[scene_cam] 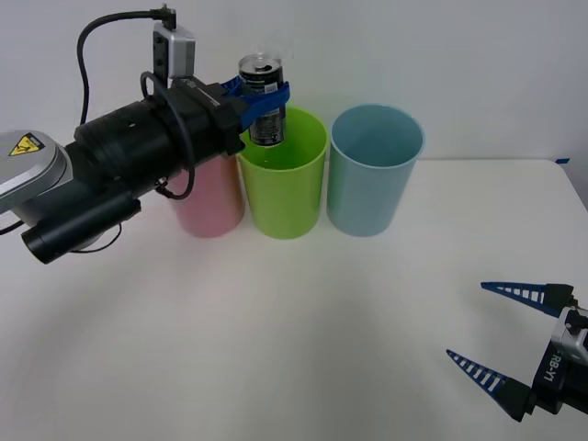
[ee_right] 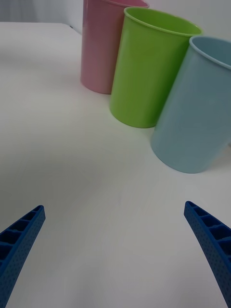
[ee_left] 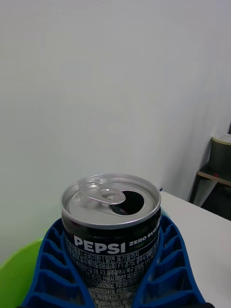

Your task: Put cans in the blue bin and PET bottles in the pink bin and trash in the green bin.

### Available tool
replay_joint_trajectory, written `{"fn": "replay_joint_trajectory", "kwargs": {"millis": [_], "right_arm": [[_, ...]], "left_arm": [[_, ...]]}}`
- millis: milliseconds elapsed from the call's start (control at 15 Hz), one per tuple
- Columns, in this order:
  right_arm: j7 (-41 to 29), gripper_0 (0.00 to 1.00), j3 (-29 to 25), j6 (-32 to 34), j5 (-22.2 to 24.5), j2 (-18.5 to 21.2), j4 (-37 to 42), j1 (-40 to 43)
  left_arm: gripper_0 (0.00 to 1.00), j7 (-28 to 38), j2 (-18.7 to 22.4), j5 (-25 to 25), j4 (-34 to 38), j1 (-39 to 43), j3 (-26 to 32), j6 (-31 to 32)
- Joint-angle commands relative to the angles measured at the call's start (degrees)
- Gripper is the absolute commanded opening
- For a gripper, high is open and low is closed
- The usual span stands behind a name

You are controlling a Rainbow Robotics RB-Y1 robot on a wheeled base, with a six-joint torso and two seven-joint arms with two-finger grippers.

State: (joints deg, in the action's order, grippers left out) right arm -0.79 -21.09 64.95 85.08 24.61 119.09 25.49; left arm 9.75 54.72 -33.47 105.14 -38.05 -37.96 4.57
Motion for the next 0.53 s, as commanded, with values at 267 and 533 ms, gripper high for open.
{"fn": "replay_joint_trajectory", "kwargs": {"millis": [267,533], "right_arm": [[0.0,1.0,0.0,0.0,0.0,0.0,0.0,0.0],[0.0,1.0,0.0,0.0,0.0,0.0,0.0,0.0]], "left_arm": [[0.0,2.2,-8.58,2.27,-16.64,-16.01,-9.59,0.0],[0.0,4.75,-14.21,4.38,-26.57,-24.44,-15.39,0.09]]}}
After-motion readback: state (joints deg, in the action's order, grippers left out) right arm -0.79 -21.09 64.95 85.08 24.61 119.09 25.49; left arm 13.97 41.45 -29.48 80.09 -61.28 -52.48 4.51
